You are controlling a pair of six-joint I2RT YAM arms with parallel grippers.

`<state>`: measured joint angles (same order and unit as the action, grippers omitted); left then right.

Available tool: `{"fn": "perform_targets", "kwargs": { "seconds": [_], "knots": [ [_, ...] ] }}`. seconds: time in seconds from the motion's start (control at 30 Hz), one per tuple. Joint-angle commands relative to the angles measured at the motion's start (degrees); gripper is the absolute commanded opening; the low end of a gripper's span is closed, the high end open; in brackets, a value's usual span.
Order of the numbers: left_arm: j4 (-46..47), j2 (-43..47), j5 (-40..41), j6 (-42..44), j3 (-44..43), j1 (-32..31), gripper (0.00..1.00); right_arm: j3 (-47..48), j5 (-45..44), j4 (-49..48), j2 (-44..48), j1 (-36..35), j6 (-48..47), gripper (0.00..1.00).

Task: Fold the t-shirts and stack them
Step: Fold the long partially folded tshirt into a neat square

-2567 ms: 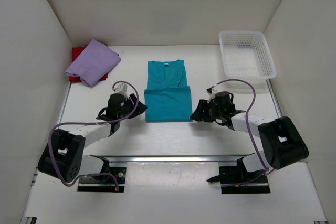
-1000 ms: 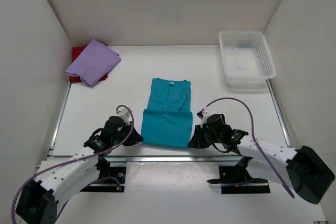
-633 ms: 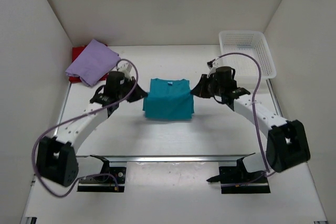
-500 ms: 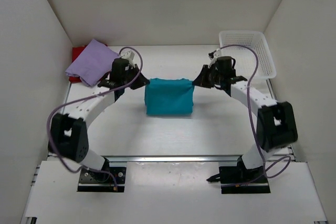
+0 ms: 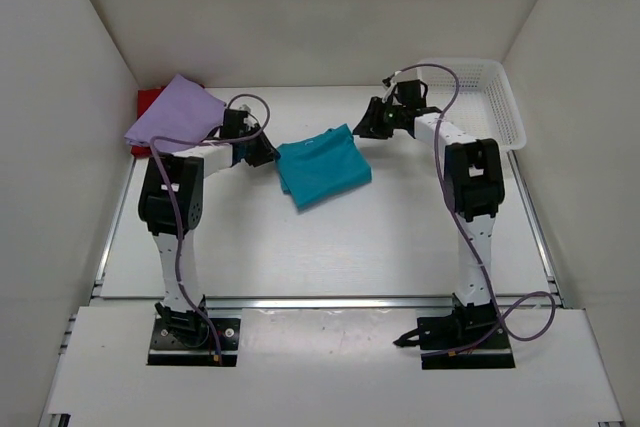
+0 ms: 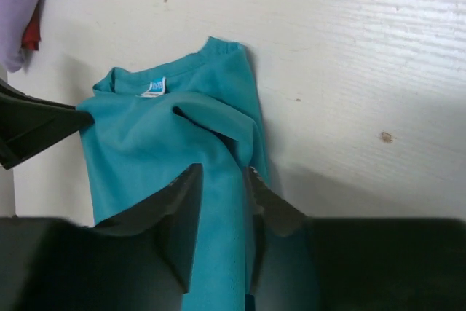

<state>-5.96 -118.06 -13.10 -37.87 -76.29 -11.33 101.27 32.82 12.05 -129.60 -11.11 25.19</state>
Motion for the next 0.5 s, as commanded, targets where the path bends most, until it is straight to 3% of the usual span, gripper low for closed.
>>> {"fn": "perform_targets", "kwargs": {
  "seconds": [0.0, 0.07, 0.13, 0.3, 0.37, 0.47],
  "knots": [
    [5.0, 4.0, -2.5, -2.4, -1.7, 1.8, 0.41, 3.3, 0.2, 2.2, 2.8, 0.0, -1.8, 0.33],
    [8.0, 8.6, -1.2, -3.5, 0.6, 2.2, 0.42, 1.0, -2.6, 2.3, 5.5, -0.8, -2.8, 0.41],
    [9.4, 11.6, 0.2, -3.4, 1.9, 1.1, 0.42, -3.5, -3.6, 0.2, 9.5, -1.4, -2.8, 0.39],
    [14.9, 16.1, -1.6, -5.5, 10.1, -6.2, 0.40, -22.3, -5.8, -11.4, 19.7, -5.0, -0.4, 0.07],
    [18.9, 16.2, -2.3, -7.5, 14.5, -10.2, 0.39, -24.8, -4.6, -11.5, 20.1, -5.8, 0.1, 0.01],
    [21.8, 14.1, -2.0, -7.6, 18.0, -14.9, 0.37, -25.8, -4.2, -12.1, 18.1, -6.7, -0.8, 0.01]
  ]
}}
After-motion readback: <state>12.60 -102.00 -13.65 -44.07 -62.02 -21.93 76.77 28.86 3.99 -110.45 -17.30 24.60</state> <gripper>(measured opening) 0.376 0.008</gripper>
